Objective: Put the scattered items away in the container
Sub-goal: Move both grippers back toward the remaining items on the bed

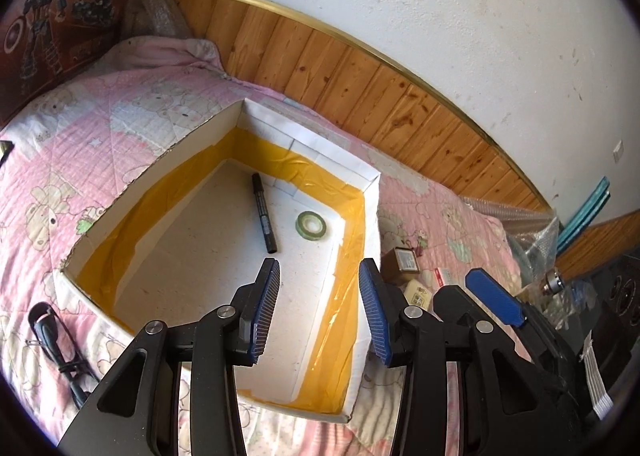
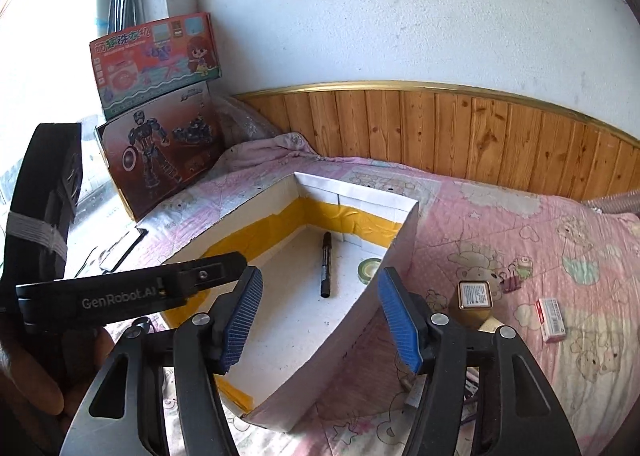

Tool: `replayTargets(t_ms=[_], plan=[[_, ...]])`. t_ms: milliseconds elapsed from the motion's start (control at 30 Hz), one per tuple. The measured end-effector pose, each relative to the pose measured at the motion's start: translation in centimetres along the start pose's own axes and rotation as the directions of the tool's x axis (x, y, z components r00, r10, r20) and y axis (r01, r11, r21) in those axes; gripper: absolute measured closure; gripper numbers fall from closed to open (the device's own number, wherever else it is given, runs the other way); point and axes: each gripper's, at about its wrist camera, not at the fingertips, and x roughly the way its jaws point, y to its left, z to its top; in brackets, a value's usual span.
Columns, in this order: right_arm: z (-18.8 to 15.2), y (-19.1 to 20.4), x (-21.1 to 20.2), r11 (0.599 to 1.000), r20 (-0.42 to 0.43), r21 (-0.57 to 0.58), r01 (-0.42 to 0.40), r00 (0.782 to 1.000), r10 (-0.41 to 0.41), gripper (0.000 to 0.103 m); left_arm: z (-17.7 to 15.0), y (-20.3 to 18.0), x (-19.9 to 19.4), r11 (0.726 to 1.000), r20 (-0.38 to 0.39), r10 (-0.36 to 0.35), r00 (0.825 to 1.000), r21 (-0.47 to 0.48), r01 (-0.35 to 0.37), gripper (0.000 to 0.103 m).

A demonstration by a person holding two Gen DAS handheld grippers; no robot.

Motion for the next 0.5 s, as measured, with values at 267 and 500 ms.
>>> replayTargets(t_ms=[267, 500], plan=[[0.7, -2.1, -2.4, 0.996, 0.004, 0.088, 0.019, 1.000, -0.020, 0.039, 1.1, -4.5, -1.2, 0.999, -0.040, -0.024, 0.999, 0.036, 0.025, 0.059], [1.1, -4.9, -4.0, 0.982, 0.015, 0.181, 0.051, 0.998, -0.055, 0.035, 2.0, -11.2, -1.1, 0.983, -0.066, -0.110, 0.992, 0.142, 0.118, 0.059]])
